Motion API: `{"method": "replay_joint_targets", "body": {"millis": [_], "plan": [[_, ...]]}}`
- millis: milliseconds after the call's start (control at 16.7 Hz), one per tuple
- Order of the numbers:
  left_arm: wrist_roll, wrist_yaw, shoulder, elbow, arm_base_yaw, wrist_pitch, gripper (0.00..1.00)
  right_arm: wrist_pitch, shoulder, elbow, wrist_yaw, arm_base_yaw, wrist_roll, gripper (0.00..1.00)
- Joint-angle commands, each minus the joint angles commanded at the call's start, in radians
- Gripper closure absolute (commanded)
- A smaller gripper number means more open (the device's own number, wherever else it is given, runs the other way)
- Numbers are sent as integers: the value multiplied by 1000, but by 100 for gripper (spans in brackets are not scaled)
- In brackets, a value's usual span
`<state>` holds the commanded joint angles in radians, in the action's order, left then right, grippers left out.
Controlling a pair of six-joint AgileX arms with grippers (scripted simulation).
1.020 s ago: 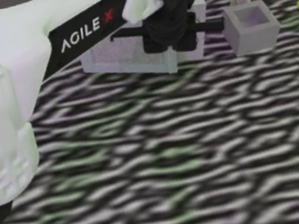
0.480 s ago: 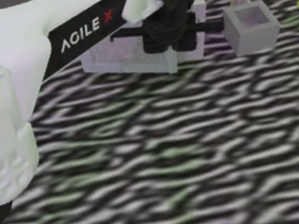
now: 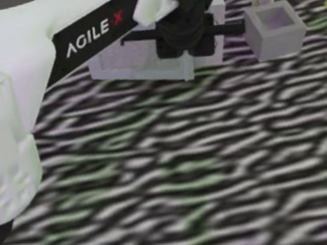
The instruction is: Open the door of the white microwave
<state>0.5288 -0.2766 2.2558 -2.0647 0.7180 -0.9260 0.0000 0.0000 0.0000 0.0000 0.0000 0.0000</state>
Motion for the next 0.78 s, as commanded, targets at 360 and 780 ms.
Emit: {"method": "replay_joint_targets", "body": {"millis": [360, 780], "plan": [[-41, 10, -45, 70, -11, 36, 100, 0, 0, 0, 0, 0, 0, 0], [-41, 10, -45, 70, -11, 36, 100, 0, 0, 0, 0, 0, 0, 0]]}}
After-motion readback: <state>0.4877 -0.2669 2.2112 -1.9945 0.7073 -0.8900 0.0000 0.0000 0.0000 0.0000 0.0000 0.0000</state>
